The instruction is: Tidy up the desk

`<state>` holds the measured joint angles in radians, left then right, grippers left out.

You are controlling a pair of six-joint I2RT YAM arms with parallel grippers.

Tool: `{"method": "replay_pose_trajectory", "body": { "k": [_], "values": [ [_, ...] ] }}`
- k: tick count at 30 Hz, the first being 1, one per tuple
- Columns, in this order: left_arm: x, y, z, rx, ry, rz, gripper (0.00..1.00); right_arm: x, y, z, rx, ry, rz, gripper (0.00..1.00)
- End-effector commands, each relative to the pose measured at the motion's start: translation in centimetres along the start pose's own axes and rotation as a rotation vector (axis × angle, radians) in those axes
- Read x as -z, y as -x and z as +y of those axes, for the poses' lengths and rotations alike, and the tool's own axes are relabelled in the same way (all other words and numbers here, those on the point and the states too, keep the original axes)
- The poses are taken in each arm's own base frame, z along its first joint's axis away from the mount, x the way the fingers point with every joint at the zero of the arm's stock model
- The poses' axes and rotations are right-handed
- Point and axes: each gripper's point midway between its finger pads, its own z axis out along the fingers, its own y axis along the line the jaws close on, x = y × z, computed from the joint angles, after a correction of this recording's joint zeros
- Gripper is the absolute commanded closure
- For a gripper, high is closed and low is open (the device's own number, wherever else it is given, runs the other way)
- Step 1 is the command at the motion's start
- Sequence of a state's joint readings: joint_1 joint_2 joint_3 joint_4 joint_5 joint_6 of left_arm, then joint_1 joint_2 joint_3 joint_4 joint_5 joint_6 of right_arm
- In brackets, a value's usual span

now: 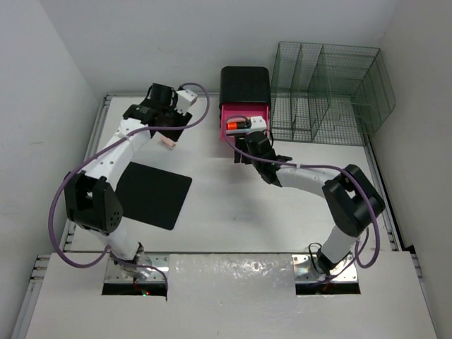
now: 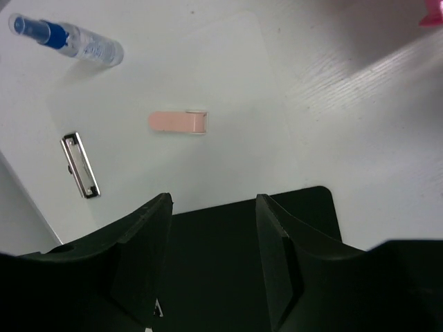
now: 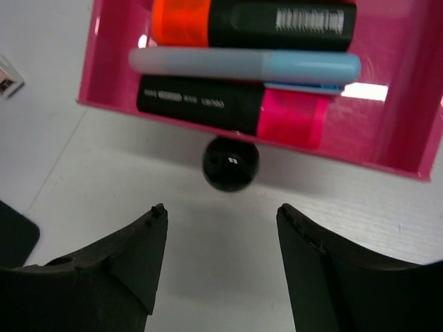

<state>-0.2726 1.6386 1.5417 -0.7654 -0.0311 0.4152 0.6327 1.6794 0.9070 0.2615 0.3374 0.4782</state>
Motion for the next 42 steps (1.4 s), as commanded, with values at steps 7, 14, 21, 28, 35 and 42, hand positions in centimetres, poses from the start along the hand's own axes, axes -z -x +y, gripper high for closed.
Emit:
{"method": "replay_pose_trajectory", "body": {
  "k": [7,14,21,28,35,42],
  "values": [
    [2.0,0.3,5.6,0.081,0.110,-0.113,0.50,-2.7,4.4,-0.3,-0.012,-0.119,-0.135,0.41],
    [1.0,0.0,4.6,0.075,0.056,-0.096,0.51,-3.2,6.1,-0.8,0.025,-0.183,-0.159,0.53],
    [0.7,-0.3,4.3,0.063,0.034,-0.077,0.52,-3.3,8.2,-0.9,0.050,-0.209,-0.206,0.83],
    [0.4,-0.6,4.1,0.059,0.020,-0.058,0.52,-3.7,11.0,-1.1,0.049,-0.217,-0.262,0.90],
    [0.1,-0.7,3.7,0.051,-0.006,-0.051,0.53,-6.9,12.8,-1.6,-0.030,-0.126,-0.250,0.90],
    [-0.5,-1.1,3.8,0.054,-0.003,-0.031,0.53,-9.3,14.8,-1.4,0.009,-0.104,-0.287,0.89]
  ]
}}
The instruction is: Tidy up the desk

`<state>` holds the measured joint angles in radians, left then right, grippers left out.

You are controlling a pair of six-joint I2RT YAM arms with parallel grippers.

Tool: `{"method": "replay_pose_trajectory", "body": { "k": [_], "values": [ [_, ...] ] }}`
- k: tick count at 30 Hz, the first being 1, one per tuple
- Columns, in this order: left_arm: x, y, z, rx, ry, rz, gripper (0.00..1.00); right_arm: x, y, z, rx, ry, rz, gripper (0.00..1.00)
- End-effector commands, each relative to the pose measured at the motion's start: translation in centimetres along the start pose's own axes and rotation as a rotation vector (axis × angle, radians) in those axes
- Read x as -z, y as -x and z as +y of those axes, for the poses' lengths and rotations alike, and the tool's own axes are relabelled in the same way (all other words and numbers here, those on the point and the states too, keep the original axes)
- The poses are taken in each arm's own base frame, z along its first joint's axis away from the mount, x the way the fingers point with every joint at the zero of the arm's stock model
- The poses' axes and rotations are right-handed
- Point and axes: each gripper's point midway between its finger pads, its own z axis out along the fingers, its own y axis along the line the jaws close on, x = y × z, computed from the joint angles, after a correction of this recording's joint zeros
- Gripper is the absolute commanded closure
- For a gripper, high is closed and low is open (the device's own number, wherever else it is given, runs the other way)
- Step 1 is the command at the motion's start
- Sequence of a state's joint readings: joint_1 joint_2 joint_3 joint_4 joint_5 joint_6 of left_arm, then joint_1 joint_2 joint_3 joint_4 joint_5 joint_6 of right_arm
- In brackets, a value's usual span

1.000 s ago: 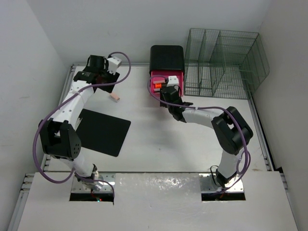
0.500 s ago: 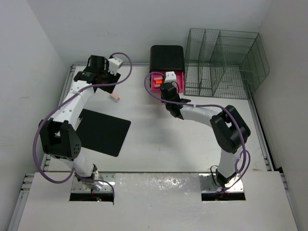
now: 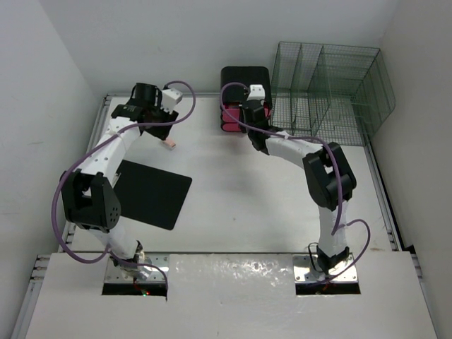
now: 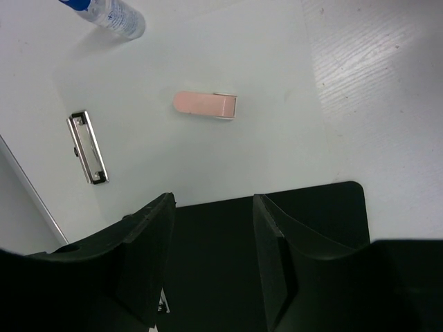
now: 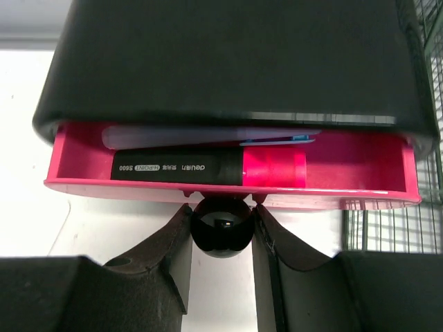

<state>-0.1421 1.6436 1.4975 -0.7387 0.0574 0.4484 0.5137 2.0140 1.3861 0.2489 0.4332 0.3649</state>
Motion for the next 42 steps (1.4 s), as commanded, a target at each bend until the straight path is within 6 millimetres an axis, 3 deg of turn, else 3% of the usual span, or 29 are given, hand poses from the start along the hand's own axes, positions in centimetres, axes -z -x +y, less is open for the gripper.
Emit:
{"method": "replay_pose_trajectory", "body": {
  "k": [1,7,15,21,22,26,28,33,38,42],
  "values": [
    [0.5,1.5,0.4,-0.015,0.007,-0.048,0.53,-0.8,5.1,1.6,-0.025,0.053,-0.138,0.89],
    [0.1,1.3,0.4,-0.015,0.005,-0.034,0.53,-1.9,6.6,1.2,-0.024,0.024,-0.186,0.81],
    [-0.2,1.1,0.2,-0.020,-0.010,-0.024,0.54,-2.9,6.0,0.9,-0.009,0.009,-0.179,0.69],
    [-0.2,1.0,0.2,-0.022,-0.012,-0.021,0.54,-2.3,6.3,0.9,0.000,0.017,-0.183,0.64],
    [-0.2,0.9,0.2,-0.022,-0.016,-0.020,0.54,-2.1,6.3,0.8,0.000,0.024,-0.183,0.61],
    [-0.2,0.9,0.0,-0.025,-0.027,-0.019,0.54,-0.6,6.3,1.4,-0.023,0.081,-0.183,0.30],
    [-0.1,0.9,0.0,-0.026,-0.029,-0.022,0.54,0.5,6.4,1.5,-0.037,0.099,-0.187,0.25],
    [-0.3,1.0,-0.1,-0.025,-0.038,-0.022,0.54,2.2,4.6,1.0,-0.049,0.058,-0.196,0.24],
    [-0.5,0.8,-0.2,-0.023,-0.042,-0.016,0.54,0.6,1.9,0.8,-0.031,-0.013,-0.121,0.31],
    [-0.4,0.9,-0.2,-0.026,-0.041,-0.017,0.54,-0.8,1.4,0.2,-0.032,-0.080,-0.125,0.30]
  ]
}}
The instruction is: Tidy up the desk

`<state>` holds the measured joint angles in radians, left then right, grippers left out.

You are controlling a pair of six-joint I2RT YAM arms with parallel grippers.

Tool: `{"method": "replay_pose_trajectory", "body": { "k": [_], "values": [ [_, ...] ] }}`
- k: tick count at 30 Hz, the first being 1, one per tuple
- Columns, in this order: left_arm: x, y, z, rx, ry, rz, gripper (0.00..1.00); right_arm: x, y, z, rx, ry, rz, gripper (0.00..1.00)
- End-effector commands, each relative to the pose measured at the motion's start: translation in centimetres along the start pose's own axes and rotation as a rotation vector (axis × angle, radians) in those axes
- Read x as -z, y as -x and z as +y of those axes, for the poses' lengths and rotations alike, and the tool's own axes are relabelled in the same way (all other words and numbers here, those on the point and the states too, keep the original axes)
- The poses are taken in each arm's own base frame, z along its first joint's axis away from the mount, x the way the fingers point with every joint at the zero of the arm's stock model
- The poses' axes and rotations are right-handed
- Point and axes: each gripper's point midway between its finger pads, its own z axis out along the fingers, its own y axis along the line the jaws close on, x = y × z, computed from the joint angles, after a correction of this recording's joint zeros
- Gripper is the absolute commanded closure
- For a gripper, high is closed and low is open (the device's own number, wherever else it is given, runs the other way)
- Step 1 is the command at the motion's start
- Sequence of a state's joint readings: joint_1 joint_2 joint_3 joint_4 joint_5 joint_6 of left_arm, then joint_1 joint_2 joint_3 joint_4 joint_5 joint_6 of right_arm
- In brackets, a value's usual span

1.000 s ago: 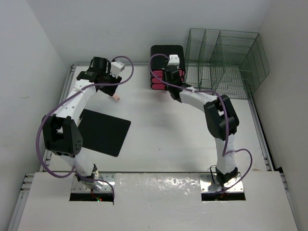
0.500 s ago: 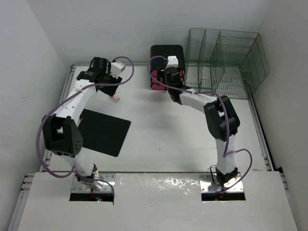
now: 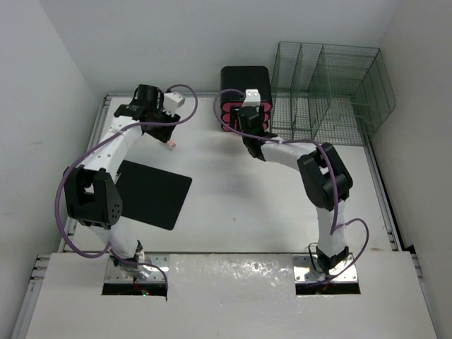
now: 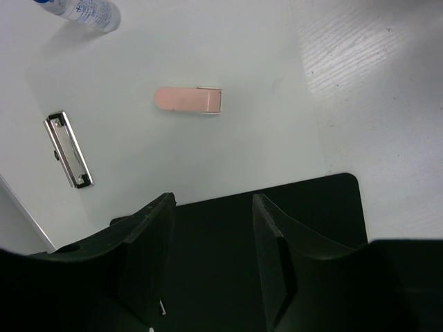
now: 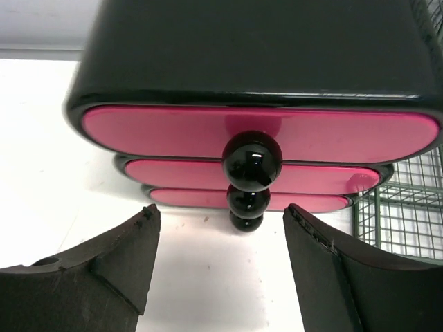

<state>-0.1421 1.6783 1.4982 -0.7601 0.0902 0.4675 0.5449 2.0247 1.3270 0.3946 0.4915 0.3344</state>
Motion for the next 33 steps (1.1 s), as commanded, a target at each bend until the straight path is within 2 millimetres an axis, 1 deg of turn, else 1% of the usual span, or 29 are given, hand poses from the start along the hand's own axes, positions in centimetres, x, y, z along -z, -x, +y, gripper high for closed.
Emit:
{"method": "replay_pose_trajectory", "body": {
  "k": [1,2,4,5,6,7,8,9,10,12,14,15,17,18,19,20,23,24,25,27,28,29,30,31,32,33],
  "values": [
    [0.9,1.8,0.7,-0.014,0.011,-0.057,0.54,-1.3,1.7,-0.9,-0.039,-0.097,-0.051,0.30],
    [0.8,1.7,0.7,-0.012,0.010,-0.054,0.54,-1.6,1.2,-1.1,-0.038,-0.115,-0.046,0.31],
    [1.0,1.9,0.7,-0.013,0.011,-0.060,0.54,-1.8,1.4,-1.4,-0.055,-0.146,-0.062,0.32],
    [0.9,1.8,0.6,-0.012,0.006,-0.059,0.54,-2.0,1.1,-1.9,-0.055,-0.174,-0.065,0.32],
    [0.9,1.9,0.6,-0.012,0.005,-0.059,0.54,-2.1,1.1,-1.8,-0.058,-0.173,-0.071,0.34],
    [0.8,1.8,0.5,-0.014,0.004,-0.059,0.54,-2.4,1.5,-1.7,-0.061,-0.171,-0.087,0.35],
    [0.8,1.8,0.5,-0.014,0.004,-0.059,0.54,-2.9,0.8,-1.4,-0.049,-0.161,-0.073,0.36],
    [0.9,1.8,0.6,-0.014,0.006,-0.059,0.54,-3.2,1.4,-1.1,-0.046,-0.158,-0.075,0.38],
    [0.9,1.8,0.5,-0.015,0.004,-0.059,0.54,-3.4,1.0,-0.9,-0.041,-0.157,-0.066,0.38],
    [1.0,1.9,0.6,-0.017,0.005,-0.061,0.54,-3.9,0.4,-1.0,-0.036,-0.165,-0.055,0.38],
    [1.1,1.8,0.5,-0.019,0.003,-0.061,0.54,-4.1,0.4,-1.1,-0.045,-0.179,-0.062,0.40],
    [1.1,1.8,0.6,-0.019,0.004,-0.060,0.54,-4.2,0.2,-1.1,-0.044,-0.182,-0.062,0.42],
    [1.0,1.8,0.4,-0.020,-0.003,-0.058,0.54,-4.4,0.3,-1.1,-0.046,-0.189,-0.066,0.45],
    [1.0,1.8,0.4,-0.020,-0.005,-0.059,0.54,-4.5,0.1,-1.2,-0.040,-0.199,-0.060,0.46],
    [0.9,1.7,0.3,-0.021,-0.010,-0.056,0.54,-4.6,0.4,-1.2,-0.038,-0.205,-0.065,0.46],
    [0.9,1.7,0.3,-0.023,-0.012,-0.057,0.54,-4.6,0.2,-1.5,-0.036,-0.217,-0.062,0.46],
    [0.9,1.7,0.2,-0.024,-0.015,-0.055,0.54,-4.6,0.1,-1.8,-0.034,-0.238,-0.066,0.56],
    [0.9,1.7,0.2,-0.024,-0.014,-0.056,0.54,-4.7,0.0,-1.9,-0.033,-0.240,-0.065,0.64],
    [0.9,1.7,0.2,-0.024,-0.014,-0.056,0.54,-4.7,-0.1,-1.9,-0.035,-0.240,-0.064,0.67],
    [0.9,1.7,0.2,-0.025,-0.014,-0.055,0.54,-4.6,-0.1,-1.9,-0.047,-0.240,-0.062,0.76],
    [0.9,1.6,0.2,-0.025,-0.016,-0.052,0.54,-4.6,-0.5,-1.9,-0.046,-0.239,-0.054,0.79],
    [1.0,1.7,0.3,-0.025,-0.013,-0.054,0.54,-4.4,-0.4,-1.8,-0.051,-0.234,-0.055,0.83],
    [1.1,1.7,0.3,-0.025,-0.012,-0.056,0.54,-4.3,-0.4,-1.8,-0.056,-0.229,-0.052,0.89],
    [1.1,1.7,0.3,-0.025,-0.011,-0.055,0.54,-4.0,-1.2,-2.0,-0.060,-0.226,-0.036,0.92],
    [1.0,1.7,0.3,-0.026,-0.010,-0.056,0.54,-3.6,-0.8,-1.7,-0.076,-0.205,-0.040,0.98],
    [1.0,1.7,0.3,-0.027,-0.010,-0.056,0.54,-3.2,-1.8,-1.8,-0.079,-0.196,-0.020,1.00]
  ]
}}
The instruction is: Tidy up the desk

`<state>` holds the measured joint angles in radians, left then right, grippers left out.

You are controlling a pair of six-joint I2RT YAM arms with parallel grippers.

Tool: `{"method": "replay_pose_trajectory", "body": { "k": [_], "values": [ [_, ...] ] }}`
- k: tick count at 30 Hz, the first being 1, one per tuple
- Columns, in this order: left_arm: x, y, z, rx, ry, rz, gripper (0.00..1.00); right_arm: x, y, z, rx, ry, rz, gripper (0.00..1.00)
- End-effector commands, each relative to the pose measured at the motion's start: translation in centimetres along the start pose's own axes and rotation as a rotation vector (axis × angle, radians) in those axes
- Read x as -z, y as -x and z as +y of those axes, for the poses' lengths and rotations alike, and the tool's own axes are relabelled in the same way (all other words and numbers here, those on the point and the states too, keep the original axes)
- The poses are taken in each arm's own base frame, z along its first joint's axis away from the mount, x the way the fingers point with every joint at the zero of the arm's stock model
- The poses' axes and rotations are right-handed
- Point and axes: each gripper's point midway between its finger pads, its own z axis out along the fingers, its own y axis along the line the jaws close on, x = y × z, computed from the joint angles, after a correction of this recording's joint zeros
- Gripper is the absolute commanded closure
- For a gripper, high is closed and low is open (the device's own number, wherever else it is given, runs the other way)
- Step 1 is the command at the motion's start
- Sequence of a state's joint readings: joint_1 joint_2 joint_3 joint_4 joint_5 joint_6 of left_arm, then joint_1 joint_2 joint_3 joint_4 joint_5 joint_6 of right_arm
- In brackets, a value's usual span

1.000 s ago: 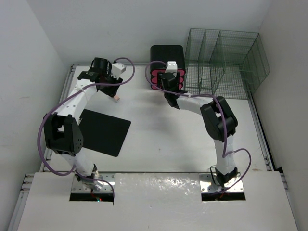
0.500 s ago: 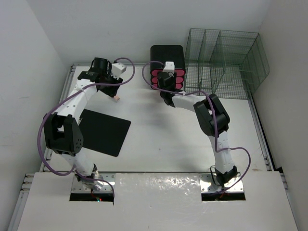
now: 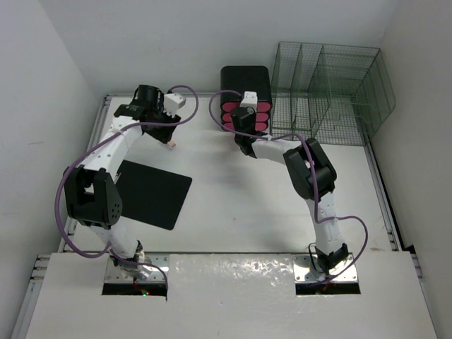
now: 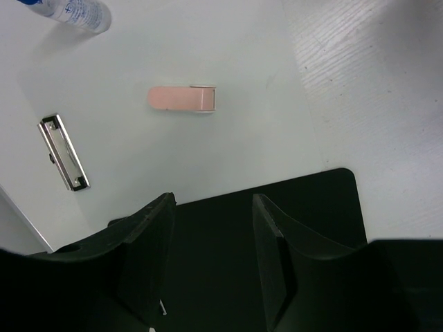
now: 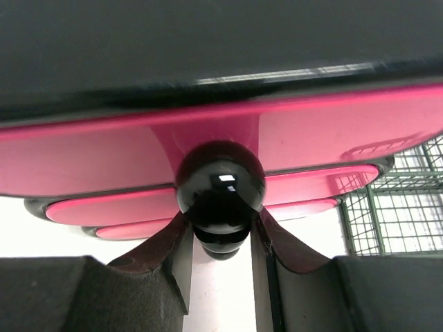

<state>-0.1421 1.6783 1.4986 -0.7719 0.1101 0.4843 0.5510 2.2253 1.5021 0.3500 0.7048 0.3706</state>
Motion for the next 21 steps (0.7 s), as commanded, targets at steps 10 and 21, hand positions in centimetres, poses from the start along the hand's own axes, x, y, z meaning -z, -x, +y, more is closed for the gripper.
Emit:
{"method": "replay_pose_trajectory", "body": {
  "k": [10,21],
  "values": [
    [0.5,1.6,1.4,-0.012,0.051,-0.050,0.53,6.9,-1.5,-1.9,-0.083,0.108,0.017,1.00],
    [-1.0,2.6,4.0,0.024,0.170,-0.075,0.45,9.8,-2.9,-1.5,-0.062,0.207,0.071,0.46]
  ]
}}
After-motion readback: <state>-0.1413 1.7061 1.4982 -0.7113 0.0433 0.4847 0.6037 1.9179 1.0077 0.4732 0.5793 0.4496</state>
